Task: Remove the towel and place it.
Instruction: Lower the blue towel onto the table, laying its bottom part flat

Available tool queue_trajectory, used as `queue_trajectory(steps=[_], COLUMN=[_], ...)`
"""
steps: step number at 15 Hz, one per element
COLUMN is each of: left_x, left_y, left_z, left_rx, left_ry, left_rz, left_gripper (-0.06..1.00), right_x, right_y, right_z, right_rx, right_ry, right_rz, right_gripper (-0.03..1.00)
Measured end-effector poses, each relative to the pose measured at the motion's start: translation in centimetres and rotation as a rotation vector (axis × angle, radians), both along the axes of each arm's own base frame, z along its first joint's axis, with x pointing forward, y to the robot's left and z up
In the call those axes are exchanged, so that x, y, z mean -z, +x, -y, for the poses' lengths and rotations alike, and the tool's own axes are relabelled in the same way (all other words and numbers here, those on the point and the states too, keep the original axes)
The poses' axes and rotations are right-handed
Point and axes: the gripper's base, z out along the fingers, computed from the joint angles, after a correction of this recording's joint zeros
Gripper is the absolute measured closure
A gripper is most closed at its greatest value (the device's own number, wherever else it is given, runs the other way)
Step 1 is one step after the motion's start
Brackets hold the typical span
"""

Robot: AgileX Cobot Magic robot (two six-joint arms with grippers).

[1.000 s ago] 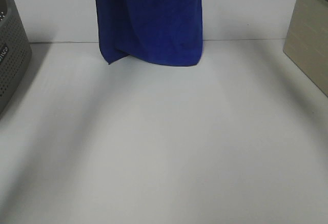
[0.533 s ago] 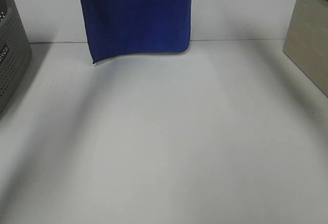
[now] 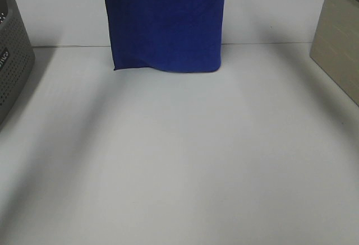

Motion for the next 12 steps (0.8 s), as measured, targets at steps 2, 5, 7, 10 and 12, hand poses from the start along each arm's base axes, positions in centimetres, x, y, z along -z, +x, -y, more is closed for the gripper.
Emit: queue_trajectory(steps=[2,5,7,10,12], left_x=[0.0,0.1,0.2,-0.5,-2.1], left_y=[0.1,0.3,0.4,0.0,-1.1], left_z=[-0.3,-0.9,-0.8,-0.9,-1.1], left_rx=[-0.007,0.001,0.029,0.057,0.062], left_ry=[0.001,-0.003,-0.011,-0.047,-0.078], left_rz=[0.000,-0.005,-0.067,-0.184,-0.254], left_gripper=[0.94,0.94,0.94,0.94,0.94], right_x=[0.0,0.0,0.2,0.1,-0.8], right_y=[0.0,0.0,0.1,-0.2,-1.0], right_z=[0.0,-0.1,0.0,0.1,0.1], right_rx=[0.000,-0.010,-0.013,-0.021,-0.031], right_ry=[0.000,0.020,0.027,0.050,0.075], right_rz=[0.000,-0.007,-0.039,-0.118,-0.179], right_gripper=[0.95,0.95,0.95,0.95,0.95])
